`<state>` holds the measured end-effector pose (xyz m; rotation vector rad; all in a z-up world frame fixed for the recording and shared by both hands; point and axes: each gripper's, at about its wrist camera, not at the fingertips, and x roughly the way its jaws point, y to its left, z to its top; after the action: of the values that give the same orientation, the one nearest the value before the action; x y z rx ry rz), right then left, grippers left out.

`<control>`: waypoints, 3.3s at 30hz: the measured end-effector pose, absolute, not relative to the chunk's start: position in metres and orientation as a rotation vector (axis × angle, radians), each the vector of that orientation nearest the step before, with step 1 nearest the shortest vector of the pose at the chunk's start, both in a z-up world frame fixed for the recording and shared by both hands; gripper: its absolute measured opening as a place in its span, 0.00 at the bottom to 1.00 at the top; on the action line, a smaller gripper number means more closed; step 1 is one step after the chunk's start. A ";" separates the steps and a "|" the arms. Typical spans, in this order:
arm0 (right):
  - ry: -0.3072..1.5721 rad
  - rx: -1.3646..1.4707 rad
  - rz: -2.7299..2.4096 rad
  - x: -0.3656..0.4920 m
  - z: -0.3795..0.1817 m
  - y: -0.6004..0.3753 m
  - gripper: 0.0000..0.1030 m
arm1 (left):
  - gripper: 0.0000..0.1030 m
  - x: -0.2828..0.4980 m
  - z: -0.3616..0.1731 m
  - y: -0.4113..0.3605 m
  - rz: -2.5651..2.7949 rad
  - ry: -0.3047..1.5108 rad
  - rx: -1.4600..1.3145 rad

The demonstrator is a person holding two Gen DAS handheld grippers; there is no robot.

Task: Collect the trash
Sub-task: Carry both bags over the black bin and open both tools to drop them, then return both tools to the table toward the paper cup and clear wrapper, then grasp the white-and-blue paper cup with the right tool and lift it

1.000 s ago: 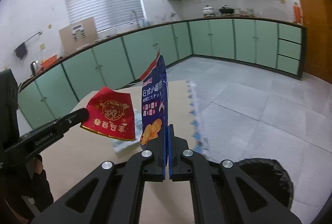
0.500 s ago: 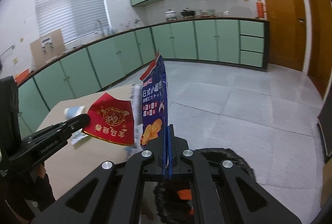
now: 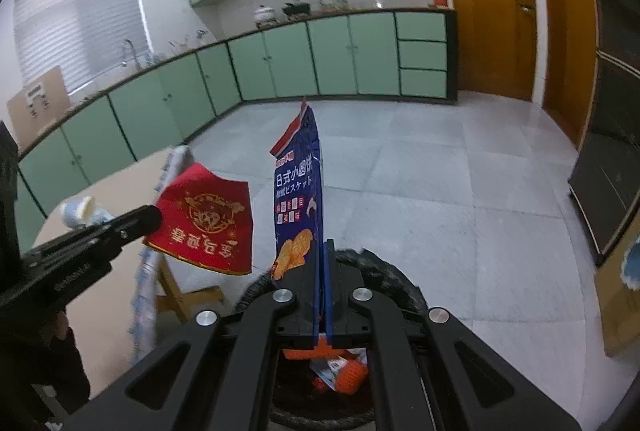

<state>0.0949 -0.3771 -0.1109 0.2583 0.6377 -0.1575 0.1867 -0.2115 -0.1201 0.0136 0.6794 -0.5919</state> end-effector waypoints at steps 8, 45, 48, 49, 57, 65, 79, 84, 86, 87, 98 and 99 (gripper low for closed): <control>0.732 0.297 -0.207 0.103 -0.154 -0.401 0.02 | 0.05 0.201 -0.151 -0.244 -0.606 0.766 0.075; 0.562 0.148 0.219 0.210 -0.086 -0.184 0.88 | 0.56 0.213 -0.094 0.054 0.038 0.579 0.002; 0.577 0.134 0.281 0.232 -0.090 -0.150 0.88 | 0.56 0.211 -0.094 0.078 0.085 0.590 -0.021; 0.581 0.127 0.295 0.239 -0.092 -0.139 0.88 | 0.56 0.211 -0.095 0.084 0.099 0.593 -0.027; 0.681 0.054 0.325 0.282 -0.117 -0.090 0.82 | 0.56 0.220 -0.105 0.113 0.165 0.613 -0.039; 0.704 0.039 0.345 0.295 -0.122 -0.074 0.79 | 0.57 0.228 -0.109 0.130 0.199 0.625 -0.048; 0.715 0.028 0.468 0.320 -0.110 0.003 0.89 | 0.57 0.237 -0.110 0.190 0.332 0.638 -0.089; 0.746 0.030 0.459 0.333 -0.113 0.021 0.90 | 0.57 0.236 -0.113 0.199 0.338 0.646 -0.104; 0.753 0.029 0.449 0.337 -0.114 0.025 0.91 | 0.57 0.237 -0.114 0.199 0.334 0.648 -0.106; 0.754 0.029 0.444 0.338 -0.115 0.027 0.91 | 0.57 0.237 -0.114 0.200 0.332 0.649 -0.108; 0.834 0.048 0.461 0.357 -0.132 0.031 0.79 | 0.57 0.239 -0.115 0.201 0.328 0.645 -0.126; 0.845 0.057 0.473 0.357 -0.133 0.031 0.73 | 0.57 0.239 -0.115 0.200 0.328 0.646 -0.127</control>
<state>0.3575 0.0307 -0.1328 0.0566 0.8446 0.4734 0.2391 0.2003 -0.1148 -0.1270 0.6457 0.3276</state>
